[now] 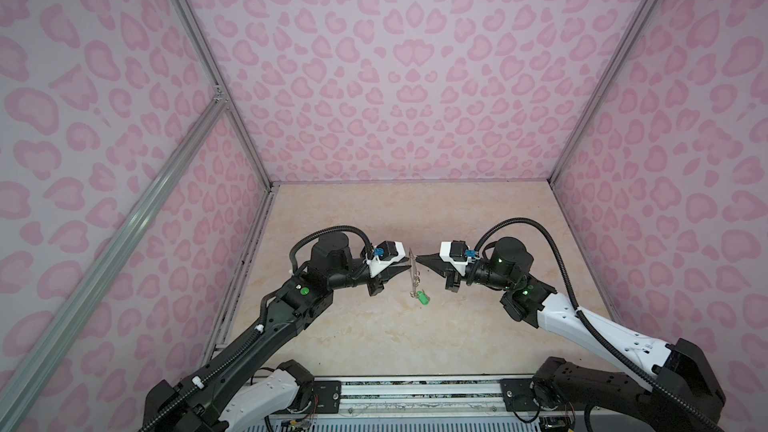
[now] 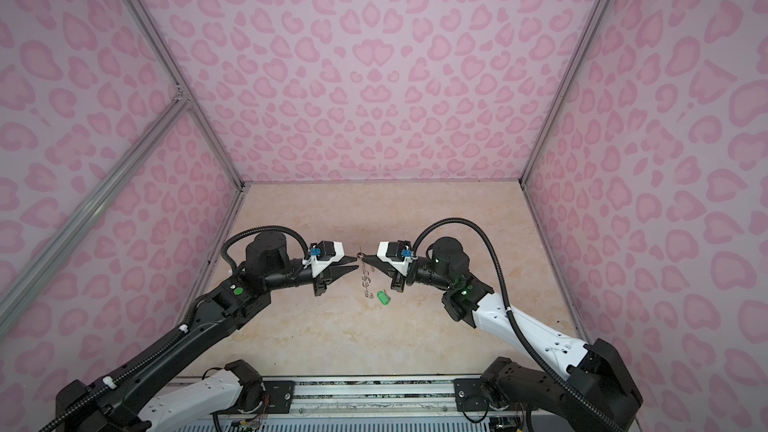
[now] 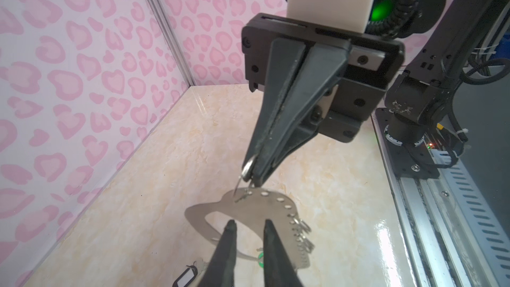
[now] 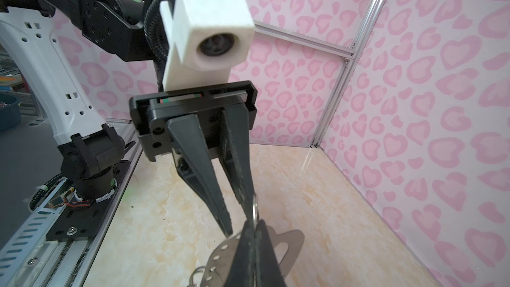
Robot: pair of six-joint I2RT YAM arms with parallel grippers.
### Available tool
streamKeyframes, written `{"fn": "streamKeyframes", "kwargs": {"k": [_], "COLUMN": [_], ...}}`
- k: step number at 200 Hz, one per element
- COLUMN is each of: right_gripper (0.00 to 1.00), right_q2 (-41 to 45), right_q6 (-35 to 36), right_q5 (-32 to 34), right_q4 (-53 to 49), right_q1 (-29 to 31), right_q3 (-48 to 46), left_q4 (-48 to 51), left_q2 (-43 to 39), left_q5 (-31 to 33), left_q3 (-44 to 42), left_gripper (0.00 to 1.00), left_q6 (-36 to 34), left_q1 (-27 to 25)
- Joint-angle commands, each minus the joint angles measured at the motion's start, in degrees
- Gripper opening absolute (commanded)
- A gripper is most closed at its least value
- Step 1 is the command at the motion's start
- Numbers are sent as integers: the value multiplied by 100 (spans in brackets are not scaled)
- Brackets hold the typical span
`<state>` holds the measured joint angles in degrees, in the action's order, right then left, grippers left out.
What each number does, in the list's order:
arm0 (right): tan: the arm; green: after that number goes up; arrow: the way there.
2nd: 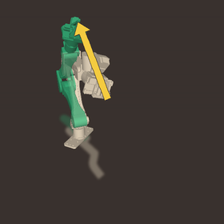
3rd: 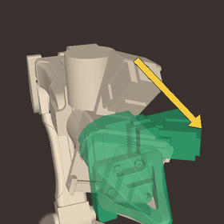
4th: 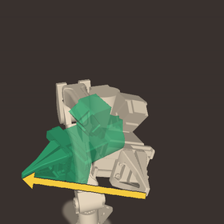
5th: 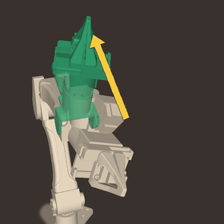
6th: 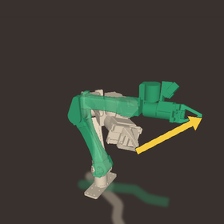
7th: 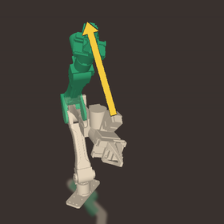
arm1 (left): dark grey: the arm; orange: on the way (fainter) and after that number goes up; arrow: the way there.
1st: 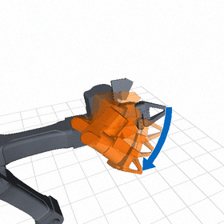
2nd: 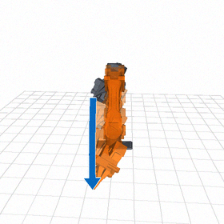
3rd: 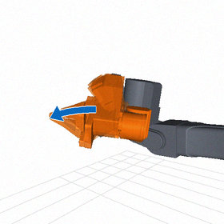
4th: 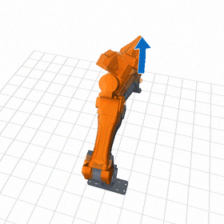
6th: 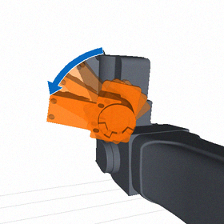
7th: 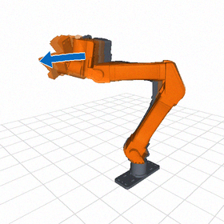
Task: Put the keys on the keyring
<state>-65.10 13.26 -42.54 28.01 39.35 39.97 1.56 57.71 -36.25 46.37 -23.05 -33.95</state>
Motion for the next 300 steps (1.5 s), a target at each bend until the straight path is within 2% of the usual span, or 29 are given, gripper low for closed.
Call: {"fn": "streamKeyframes", "kwargs": {"k": [1, 44, 91, 148, 168, 184, 198, 227, 255, 300], "right_gripper": [0, 0, 0, 0, 0, 0, 13, 24, 26, 23], "right_q2": [-11, -29, -47, -148, -186, -213, -184, 67, 275, 402], "right_q6": [-50, -165, -183, -215, -230, -212, -144, 420, 871, 843], "right_q5": [-135, -218, -351, -488, -466, -390, -192, 303, 701, 687], "right_q4": [235, 374, 319, 301, 306, 337, 222, -621, -1401, -1302], "right_q1": [2, 13, 2, 2, 2, -6, -27, -59, -56, -51], "right_q3": [-11, -53, -40, 2, 20, 29, 31, 80, 222, 131], "left_q4": [-444, -473, -350, -328, -267, -173, -9, 850, 1711, 2180], "left_q2": [-69, -59, 46, 64, 56, 64, 73, 216, 432, 665], "left_q5": [-228, -552, -574, -642, -654, -639, -557, -130, 411, 712], "left_q3": [-32, -14, 106, 162, 155, 140, 208, 672, 1181, 1543], "left_gripper": [22, 24, 22, 14, 4, 3, 3, 3, 3, 3], "left_q6": [213, 198, 110, 21, -54, -157, -294, -719, -1284, -1567], "left_q1": [25, 56, 56, 56, 56, 56, 56, 30, -116, -360]}}
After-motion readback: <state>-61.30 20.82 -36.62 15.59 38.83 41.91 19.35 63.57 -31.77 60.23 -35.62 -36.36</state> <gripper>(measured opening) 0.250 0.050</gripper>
